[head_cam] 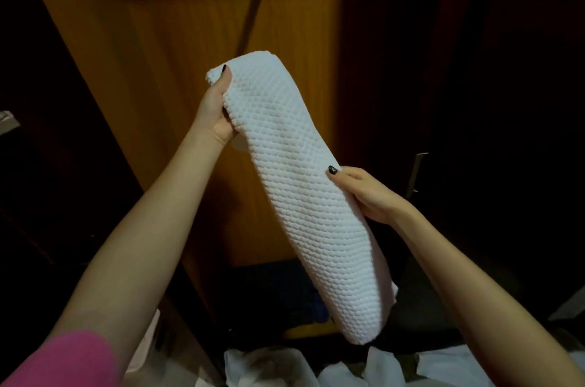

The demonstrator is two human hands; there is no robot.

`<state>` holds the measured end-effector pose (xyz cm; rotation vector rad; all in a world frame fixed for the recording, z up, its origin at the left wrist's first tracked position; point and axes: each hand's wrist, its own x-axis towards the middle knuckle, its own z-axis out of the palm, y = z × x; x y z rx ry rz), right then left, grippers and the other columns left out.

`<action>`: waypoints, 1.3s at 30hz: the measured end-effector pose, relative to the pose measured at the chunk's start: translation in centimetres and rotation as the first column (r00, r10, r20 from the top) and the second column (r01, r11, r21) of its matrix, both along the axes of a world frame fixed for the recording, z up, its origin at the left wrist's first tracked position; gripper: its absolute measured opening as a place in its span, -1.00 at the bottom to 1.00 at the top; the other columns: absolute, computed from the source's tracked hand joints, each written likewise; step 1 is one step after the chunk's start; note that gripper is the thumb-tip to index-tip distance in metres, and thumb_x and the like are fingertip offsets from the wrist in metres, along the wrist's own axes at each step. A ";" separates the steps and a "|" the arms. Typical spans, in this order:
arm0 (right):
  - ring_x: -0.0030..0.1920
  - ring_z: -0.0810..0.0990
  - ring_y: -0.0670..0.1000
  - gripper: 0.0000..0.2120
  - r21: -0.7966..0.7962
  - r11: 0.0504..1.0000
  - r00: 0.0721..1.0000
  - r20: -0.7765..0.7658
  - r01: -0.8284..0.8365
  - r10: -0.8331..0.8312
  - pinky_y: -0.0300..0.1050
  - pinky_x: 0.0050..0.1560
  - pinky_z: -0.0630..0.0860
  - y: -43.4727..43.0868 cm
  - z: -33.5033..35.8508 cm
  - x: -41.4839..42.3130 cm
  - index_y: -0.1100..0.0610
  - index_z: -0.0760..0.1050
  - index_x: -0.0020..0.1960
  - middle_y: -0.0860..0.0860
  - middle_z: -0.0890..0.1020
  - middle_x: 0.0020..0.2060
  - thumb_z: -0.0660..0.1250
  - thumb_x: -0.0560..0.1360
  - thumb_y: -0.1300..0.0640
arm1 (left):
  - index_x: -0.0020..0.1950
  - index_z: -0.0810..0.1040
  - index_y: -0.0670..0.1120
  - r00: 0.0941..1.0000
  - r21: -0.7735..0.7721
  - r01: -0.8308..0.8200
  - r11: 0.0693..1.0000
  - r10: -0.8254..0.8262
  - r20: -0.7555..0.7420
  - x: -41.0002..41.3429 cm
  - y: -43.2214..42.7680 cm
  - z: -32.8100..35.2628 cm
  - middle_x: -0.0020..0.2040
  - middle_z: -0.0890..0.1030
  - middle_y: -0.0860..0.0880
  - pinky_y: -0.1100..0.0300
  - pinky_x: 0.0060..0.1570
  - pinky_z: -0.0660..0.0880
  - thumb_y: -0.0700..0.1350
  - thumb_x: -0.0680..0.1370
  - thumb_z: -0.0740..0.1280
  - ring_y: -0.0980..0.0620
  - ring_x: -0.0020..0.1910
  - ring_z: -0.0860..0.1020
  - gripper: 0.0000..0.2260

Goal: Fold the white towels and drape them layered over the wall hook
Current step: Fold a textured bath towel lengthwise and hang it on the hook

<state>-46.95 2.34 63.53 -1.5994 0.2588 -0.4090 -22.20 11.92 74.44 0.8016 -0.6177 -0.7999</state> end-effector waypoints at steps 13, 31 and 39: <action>-0.39 0.57 -0.19 -0.81 -0.376 0.816 0.876 -0.019 0.440 -0.481 -0.28 -0.38 0.42 -0.9 -1.2 -0.7 0.04 0.60 -0.23 -0.14 0.64 -0.40 0.41 0.52 -0.01 | 0.09 0.52 -0.20 0.979 0.067 -0.075 0.995 0.086 -0.184 0.7 0.7 -2.5 -0.15 0.71 -0.19 -0.09 -0.39 0.60 -0.11 0.58 0.34 -0.17 -0.22 0.70 -0.82; -0.22 0.59 0.00 -0.83 -0.660 0.545 0.786 0.115 0.517 -0.607 -0.08 -0.20 0.49 -4.9 16.8 0.9 0.08 0.52 -0.08 0.02 0.62 -0.21 0.35 0.53 -0.03 | 0.23 0.51 -0.13 0.969 -0.013 -0.094 0.995 0.088 -0.232 3.7 2.8 7.5 0.18 0.60 -0.16 -0.08 -0.07 0.54 -0.06 0.58 0.34 -0.14 0.08 0.58 -0.73; -0.48 0.55 -0.12 -0.72 -0.432 0.668 0.795 0.300 0.606 -0.528 -0.33 -0.49 0.41 -6.4 25.4 4.1 0.08 0.48 -0.27 -0.11 0.58 -0.47 0.42 0.50 -0.06 | 0.26 0.49 -0.09 0.986 -0.109 -0.153 0.982 0.144 -0.088 6.5 1.8 14.5 0.09 0.64 -0.09 0.09 -0.28 0.62 -0.05 0.54 0.40 -0.05 0.03 0.64 -0.68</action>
